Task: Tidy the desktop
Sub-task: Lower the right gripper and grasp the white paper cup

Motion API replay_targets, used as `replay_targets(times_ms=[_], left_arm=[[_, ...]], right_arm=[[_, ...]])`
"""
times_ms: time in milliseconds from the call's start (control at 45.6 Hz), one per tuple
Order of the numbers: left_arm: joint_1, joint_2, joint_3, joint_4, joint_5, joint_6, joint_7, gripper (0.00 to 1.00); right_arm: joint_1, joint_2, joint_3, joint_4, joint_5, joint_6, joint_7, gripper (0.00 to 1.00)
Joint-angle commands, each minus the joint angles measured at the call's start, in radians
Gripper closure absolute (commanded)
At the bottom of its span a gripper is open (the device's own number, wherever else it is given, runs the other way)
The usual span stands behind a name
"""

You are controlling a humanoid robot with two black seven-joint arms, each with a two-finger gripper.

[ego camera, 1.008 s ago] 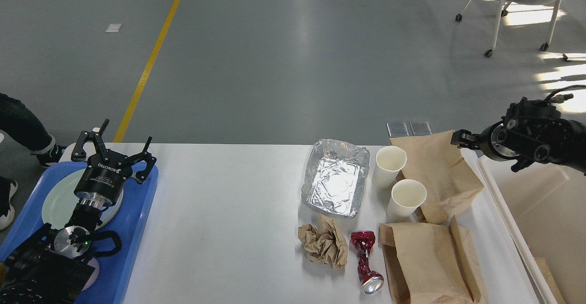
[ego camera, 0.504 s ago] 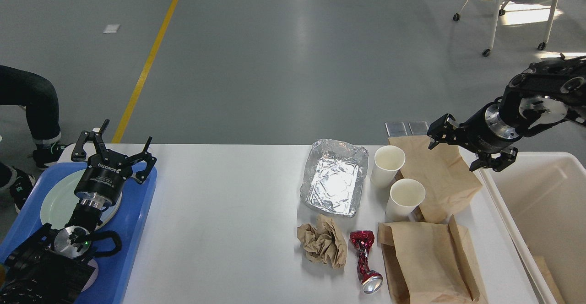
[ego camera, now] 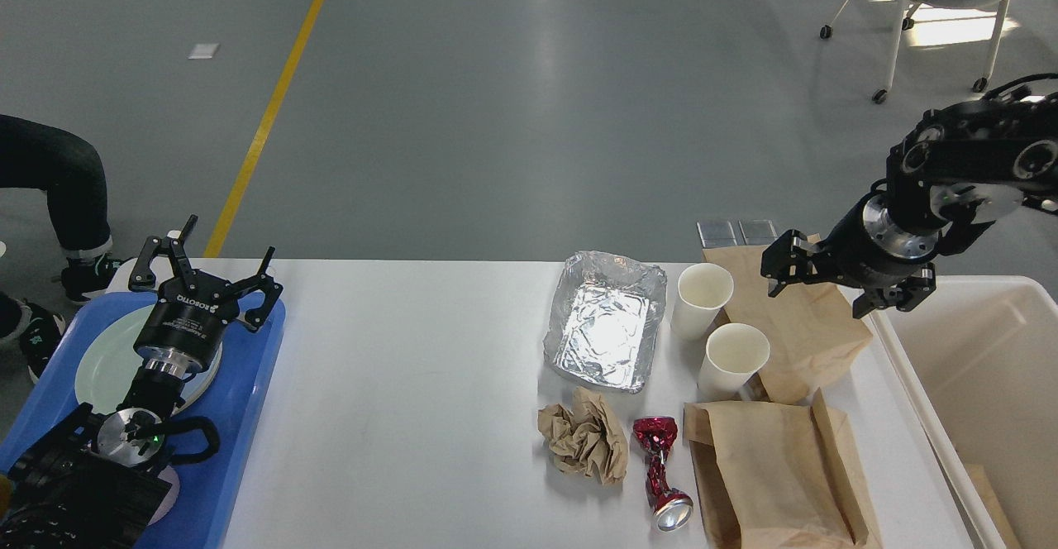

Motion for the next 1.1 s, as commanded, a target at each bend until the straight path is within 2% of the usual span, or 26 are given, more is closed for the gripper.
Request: replay_targets(times_ms=[0, 66, 153, 438, 526, 614, 701, 877, 1074], left_arm=[[0.001, 0.000, 0.000, 0.000, 0.000, 0.000, 0.000, 0.03], [-0.001, 0.000, 0.000, 0.000, 0.000, 0.000, 0.000, 0.03], [-0.001, 0.000, 0.000, 0.000, 0.000, 0.000, 0.000, 0.03], [-0.001, 0.000, 0.000, 0.000, 0.000, 0.000, 0.000, 0.03], [-0.001, 0.000, 0.000, 0.000, 0.000, 0.000, 0.000, 0.03], [-0.001, 0.000, 0.000, 0.000, 0.000, 0.000, 0.000, 0.03], [-0.001, 0.000, 0.000, 0.000, 0.000, 0.000, 0.000, 0.03], [0.001, 0.000, 0.000, 0.000, 0.000, 0.000, 0.000, 0.03], [-0.001, 0.000, 0.000, 0.000, 0.000, 0.000, 0.000, 0.03]], right_arm=[[-0.109, 0.033, 0.036, -0.005, -0.018, -0.110, 0.000, 0.03], [-0.148, 0.043, 0.048, -0.022, -0.042, -0.167, 0.001, 0.05], [-0.203, 0.055, 0.076, -0.057, -0.105, -0.179, 0.003, 0.14], [-0.352, 0.110, 0.150, -0.172, -0.153, -0.185, 0.001, 0.15], [-0.375, 0.112, 0.153, -0.177, -0.153, -0.184, 0.001, 0.27], [-0.390, 0.112, 0.153, -0.193, -0.151, -0.181, 0.000, 0.44], [-0.400, 0.112, 0.156, -0.201, -0.150, -0.179, 0.001, 0.49], [-0.413, 0.112, 0.153, -0.201, -0.151, -0.187, 0.001, 0.75], [-0.392, 0.115, 0.156, -0.190, -0.150, -0.190, 0.001, 1.00]])
